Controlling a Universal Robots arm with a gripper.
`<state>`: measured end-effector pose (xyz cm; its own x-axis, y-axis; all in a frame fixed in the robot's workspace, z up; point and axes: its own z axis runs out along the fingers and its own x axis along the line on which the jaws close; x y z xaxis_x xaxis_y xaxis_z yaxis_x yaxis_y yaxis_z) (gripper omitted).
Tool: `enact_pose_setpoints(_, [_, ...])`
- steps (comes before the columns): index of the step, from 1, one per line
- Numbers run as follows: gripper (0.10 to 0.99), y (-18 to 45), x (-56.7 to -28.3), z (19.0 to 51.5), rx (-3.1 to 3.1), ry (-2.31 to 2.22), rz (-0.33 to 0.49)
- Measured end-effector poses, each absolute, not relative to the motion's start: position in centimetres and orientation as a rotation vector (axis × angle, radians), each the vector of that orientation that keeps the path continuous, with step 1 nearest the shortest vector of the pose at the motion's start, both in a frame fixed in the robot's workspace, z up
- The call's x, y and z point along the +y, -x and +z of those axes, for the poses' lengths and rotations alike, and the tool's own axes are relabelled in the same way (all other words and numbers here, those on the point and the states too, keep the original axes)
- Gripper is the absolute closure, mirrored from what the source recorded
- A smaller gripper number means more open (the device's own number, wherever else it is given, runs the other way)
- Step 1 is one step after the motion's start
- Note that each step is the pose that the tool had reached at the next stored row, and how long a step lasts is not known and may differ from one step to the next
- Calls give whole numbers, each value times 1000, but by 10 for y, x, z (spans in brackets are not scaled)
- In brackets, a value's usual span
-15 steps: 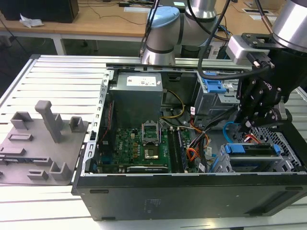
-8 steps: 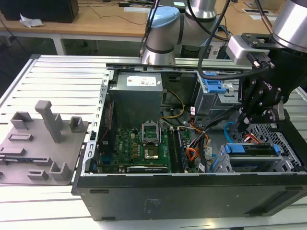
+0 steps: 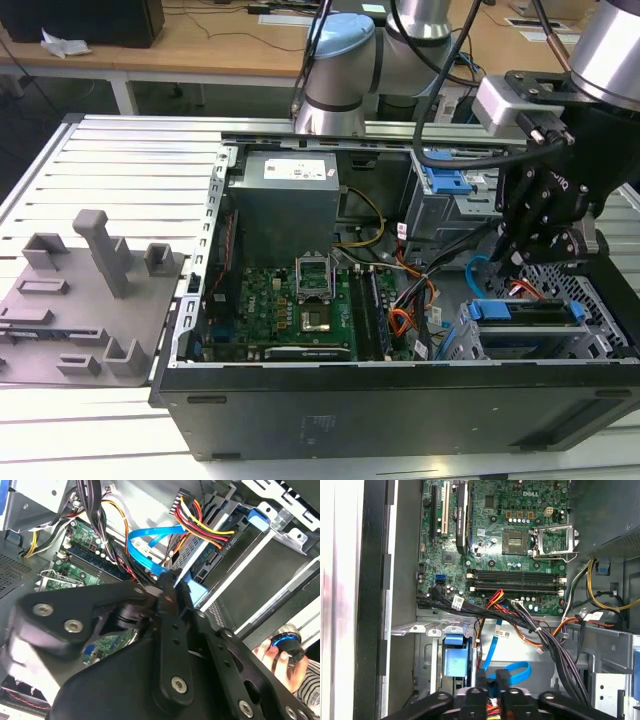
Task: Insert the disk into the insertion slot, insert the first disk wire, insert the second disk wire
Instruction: 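Insert the second disk wire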
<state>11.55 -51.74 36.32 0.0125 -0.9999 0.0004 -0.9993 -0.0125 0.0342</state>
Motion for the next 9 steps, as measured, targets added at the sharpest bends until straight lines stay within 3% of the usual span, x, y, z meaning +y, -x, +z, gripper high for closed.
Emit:
enact_pose_setpoints(1, [843,-116,-517,363,-2190,-2217,-37])
enact_pose_setpoints(9, [843,-109,-517,362,-2122,-2277,-30])
